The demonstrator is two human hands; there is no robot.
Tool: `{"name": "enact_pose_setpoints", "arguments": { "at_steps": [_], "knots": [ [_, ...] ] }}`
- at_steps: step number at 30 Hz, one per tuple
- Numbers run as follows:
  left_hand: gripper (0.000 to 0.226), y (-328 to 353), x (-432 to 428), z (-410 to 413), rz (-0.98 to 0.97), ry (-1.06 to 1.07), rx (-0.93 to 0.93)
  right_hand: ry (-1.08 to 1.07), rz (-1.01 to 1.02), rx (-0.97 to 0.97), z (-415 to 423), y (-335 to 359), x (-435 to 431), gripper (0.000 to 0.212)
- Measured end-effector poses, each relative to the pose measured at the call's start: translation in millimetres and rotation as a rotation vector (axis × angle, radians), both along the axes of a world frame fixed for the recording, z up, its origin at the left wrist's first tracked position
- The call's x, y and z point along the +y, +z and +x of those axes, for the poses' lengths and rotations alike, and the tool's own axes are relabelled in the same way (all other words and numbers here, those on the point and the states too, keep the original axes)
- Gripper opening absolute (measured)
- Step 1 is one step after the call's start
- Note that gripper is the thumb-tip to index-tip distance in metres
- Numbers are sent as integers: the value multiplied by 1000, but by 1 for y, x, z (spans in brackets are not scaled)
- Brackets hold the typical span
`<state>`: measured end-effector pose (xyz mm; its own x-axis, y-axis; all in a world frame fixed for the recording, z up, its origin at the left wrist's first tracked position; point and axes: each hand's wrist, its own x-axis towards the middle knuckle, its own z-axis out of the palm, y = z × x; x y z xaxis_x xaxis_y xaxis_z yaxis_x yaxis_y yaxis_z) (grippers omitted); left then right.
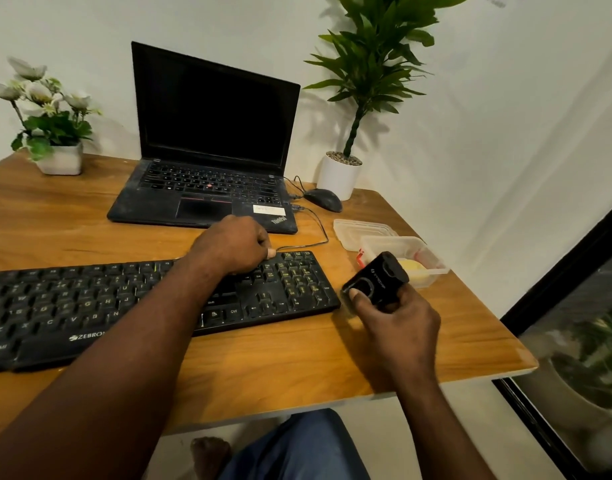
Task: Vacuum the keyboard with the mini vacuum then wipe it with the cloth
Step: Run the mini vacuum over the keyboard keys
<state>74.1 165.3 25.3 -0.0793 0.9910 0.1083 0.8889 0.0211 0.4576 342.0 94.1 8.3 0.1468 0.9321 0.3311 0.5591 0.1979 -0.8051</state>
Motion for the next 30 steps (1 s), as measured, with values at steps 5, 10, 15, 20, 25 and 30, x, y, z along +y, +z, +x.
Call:
{"name": "enact_pose_setpoints", "arguments": {
  "at_steps": [5, 10, 15, 20, 25, 30],
  "knots": [
    [14, 0, -4, 1, 15, -2, 22, 125, -15, -85, -4, -5, -10, 40],
    [15, -1, -8, 4, 34, 22, 56, 17, 75, -87, -4, -5, -10, 42],
    [19, 6, -15, 10, 6, 58, 93, 183, 92, -55, -18, -10, -20, 35],
    [32, 7, -33, 18, 60, 94, 259, 342, 3, 19, -19, -7, -30, 33],
    [45, 4, -80, 11, 255, 146, 291, 210, 62, 100, -23, -10, -33, 32],
    [38, -13, -141, 1, 440, 209, 219, 356, 10, 113, -44, -10, -40, 27]
  ]
}}
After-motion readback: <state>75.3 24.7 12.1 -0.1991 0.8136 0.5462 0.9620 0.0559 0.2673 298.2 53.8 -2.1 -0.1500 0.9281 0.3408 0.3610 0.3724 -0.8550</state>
